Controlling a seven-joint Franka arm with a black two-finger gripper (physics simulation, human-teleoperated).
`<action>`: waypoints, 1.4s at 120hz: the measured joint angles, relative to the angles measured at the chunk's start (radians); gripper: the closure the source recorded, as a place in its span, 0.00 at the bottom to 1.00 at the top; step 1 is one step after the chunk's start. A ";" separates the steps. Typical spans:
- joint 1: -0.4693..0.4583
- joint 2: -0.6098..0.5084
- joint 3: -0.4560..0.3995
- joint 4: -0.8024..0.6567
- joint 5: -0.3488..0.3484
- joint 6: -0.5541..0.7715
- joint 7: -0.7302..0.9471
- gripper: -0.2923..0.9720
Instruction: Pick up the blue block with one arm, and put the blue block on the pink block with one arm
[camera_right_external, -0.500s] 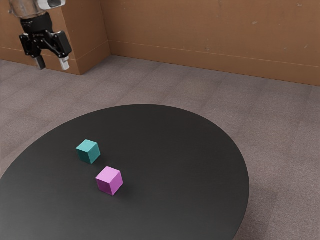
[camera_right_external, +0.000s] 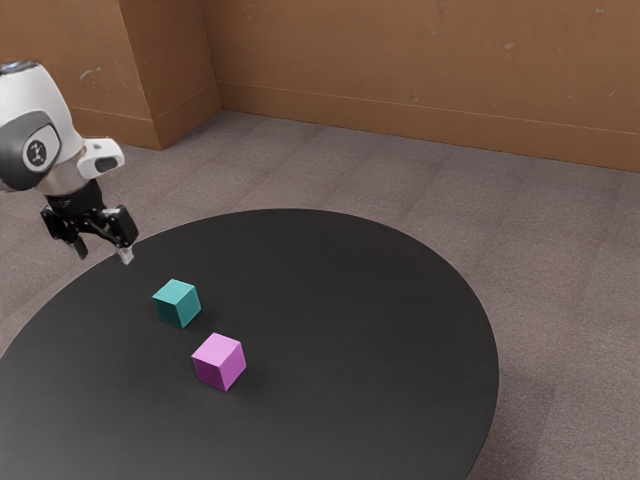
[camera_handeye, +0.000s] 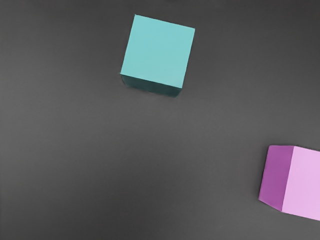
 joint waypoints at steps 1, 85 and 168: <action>0.005 0.006 -0.004 -0.005 0.000 0.019 0.004 0.26; -0.003 0.413 -0.038 -0.051 -0.052 0.782 0.254 0.28; 0.005 0.597 -0.042 -0.038 -0.087 1.062 0.363 0.29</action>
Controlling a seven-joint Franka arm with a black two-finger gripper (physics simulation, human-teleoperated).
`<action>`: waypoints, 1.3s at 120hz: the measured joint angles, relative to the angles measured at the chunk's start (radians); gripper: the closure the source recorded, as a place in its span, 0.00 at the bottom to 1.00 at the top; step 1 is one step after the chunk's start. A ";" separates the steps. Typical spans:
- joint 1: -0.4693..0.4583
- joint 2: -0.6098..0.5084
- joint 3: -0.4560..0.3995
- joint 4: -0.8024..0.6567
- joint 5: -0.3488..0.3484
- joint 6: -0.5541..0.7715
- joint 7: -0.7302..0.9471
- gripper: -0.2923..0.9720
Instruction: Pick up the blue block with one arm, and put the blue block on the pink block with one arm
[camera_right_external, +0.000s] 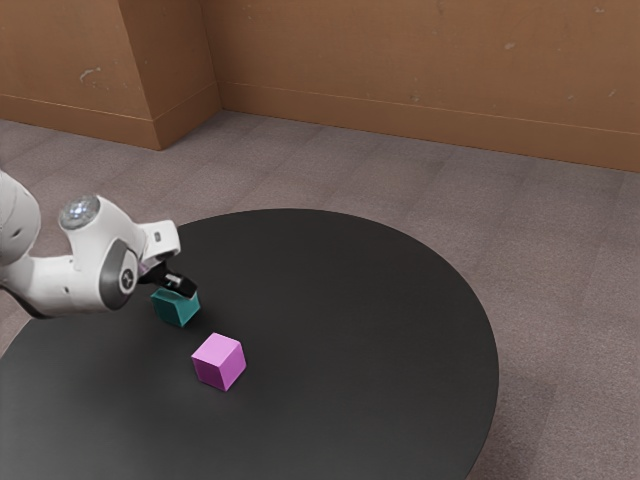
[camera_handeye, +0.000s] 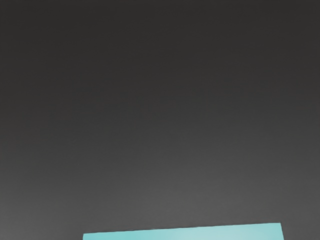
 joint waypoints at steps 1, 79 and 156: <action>0.000 0.002 0.000 0.000 0.000 0.003 0.001 0.29; -0.009 -0.027 0.001 -0.078 -0.048 0.141 0.037 0.45; -0.170 -0.617 -0.190 -0.416 -0.390 -0.051 0.029 0.49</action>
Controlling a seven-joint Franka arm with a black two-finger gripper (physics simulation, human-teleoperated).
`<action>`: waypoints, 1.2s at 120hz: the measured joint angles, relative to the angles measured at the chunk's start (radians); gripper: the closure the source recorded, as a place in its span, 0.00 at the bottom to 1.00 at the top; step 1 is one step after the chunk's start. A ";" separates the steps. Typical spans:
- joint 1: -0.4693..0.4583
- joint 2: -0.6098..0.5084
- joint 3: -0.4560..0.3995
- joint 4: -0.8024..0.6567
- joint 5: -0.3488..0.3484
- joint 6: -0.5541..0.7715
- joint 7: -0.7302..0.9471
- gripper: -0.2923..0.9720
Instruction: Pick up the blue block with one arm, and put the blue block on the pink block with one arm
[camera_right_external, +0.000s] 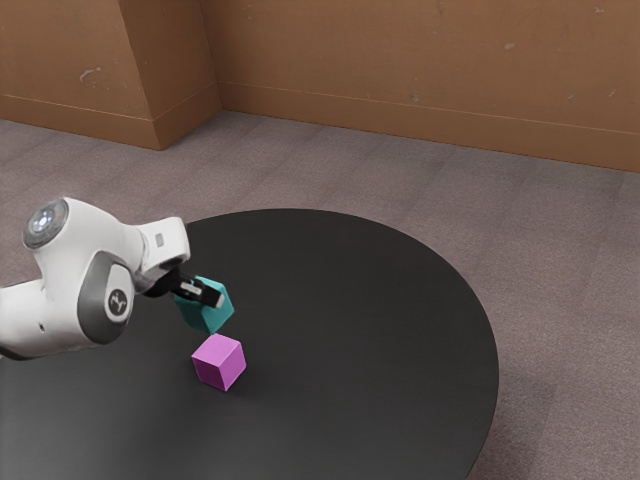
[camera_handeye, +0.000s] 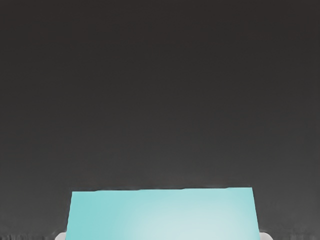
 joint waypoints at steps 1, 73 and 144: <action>0.000 -0.002 -0.003 -0.002 -0.005 -0.003 0.000 0.49; 0.017 0.004 -0.030 -0.005 -0.069 -0.138 0.004 0.49; 0.051 0.054 -0.024 0.038 -0.039 -0.138 0.030 0.39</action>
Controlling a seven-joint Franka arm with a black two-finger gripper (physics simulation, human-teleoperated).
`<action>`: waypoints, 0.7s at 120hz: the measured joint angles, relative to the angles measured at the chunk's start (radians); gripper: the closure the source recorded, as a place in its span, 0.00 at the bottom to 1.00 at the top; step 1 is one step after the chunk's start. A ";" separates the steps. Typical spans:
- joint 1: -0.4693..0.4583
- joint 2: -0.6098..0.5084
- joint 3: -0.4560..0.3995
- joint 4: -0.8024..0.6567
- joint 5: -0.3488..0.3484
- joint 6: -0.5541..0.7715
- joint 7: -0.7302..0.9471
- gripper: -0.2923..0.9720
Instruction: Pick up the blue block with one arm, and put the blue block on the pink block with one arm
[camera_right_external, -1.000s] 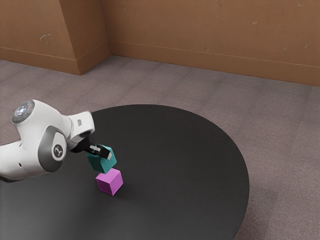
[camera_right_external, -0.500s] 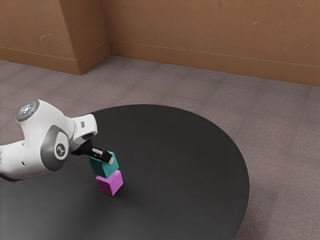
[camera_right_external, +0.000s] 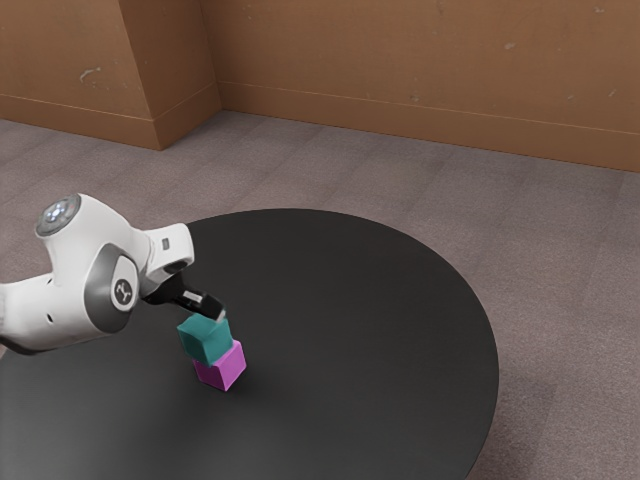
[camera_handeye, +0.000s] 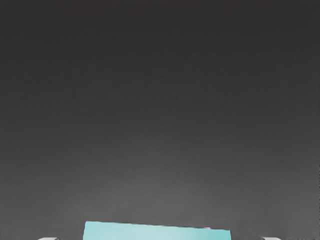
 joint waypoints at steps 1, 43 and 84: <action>0.000 0.001 0.000 0.000 0.000 0.000 0.000 0.39; 0.000 0.001 0.189 0.372 0.123 -0.310 0.016 0.28; -0.143 0.174 0.376 1.045 0.393 -1.103 -0.134 0.25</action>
